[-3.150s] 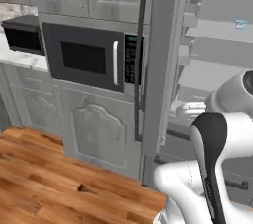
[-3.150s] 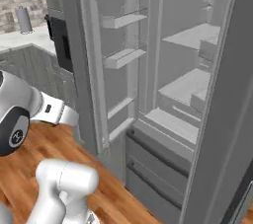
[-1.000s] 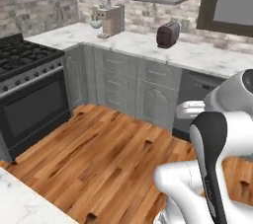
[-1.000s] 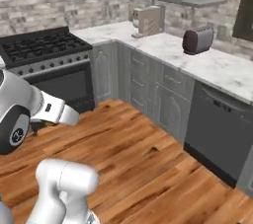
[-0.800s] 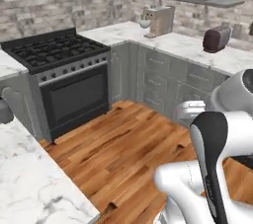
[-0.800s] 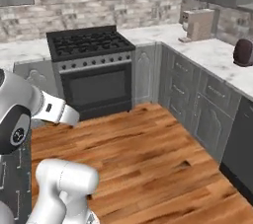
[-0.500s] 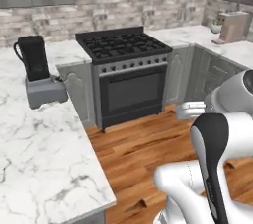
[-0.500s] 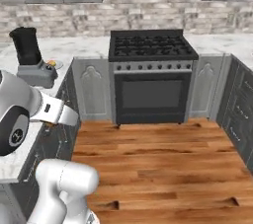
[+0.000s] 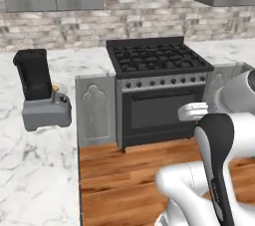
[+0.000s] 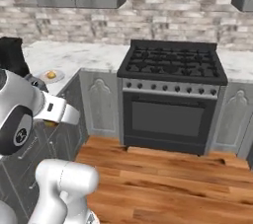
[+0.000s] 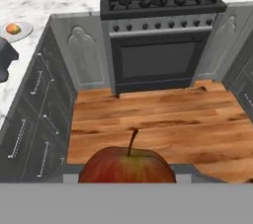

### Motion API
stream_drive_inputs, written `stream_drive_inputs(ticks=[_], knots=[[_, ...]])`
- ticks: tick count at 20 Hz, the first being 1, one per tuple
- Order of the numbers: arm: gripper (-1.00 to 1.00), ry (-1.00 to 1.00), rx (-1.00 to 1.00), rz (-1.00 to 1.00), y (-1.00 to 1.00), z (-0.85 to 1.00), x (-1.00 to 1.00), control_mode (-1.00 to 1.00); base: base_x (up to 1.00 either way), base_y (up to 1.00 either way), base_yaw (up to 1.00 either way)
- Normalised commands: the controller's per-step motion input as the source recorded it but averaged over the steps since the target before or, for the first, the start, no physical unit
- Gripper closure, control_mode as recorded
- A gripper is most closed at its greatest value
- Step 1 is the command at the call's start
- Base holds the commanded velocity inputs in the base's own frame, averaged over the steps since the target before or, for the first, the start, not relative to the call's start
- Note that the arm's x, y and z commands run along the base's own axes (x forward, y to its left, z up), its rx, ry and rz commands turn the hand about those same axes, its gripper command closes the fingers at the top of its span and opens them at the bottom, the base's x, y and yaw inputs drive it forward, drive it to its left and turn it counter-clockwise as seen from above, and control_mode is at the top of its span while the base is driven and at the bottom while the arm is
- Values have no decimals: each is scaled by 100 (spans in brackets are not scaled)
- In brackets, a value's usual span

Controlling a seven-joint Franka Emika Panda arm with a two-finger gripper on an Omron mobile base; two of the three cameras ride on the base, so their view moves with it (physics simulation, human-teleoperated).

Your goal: Pick the apple and mango from the fridge and place them on the plate next to the blender to make a fruit smoothie.

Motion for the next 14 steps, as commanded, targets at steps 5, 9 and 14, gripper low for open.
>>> stream_drive_inputs(ticks=[5, 9, 14], knots=[[100, 0, 0, 0, 0, 0, 0, 100, 100, -27, 26], [100, 0, 0, 0, 0, 0, 0, 100, 100, -17, 23], [100, 0, 0, 0, 0, 0, 0, 100, 100, -19, 29]])
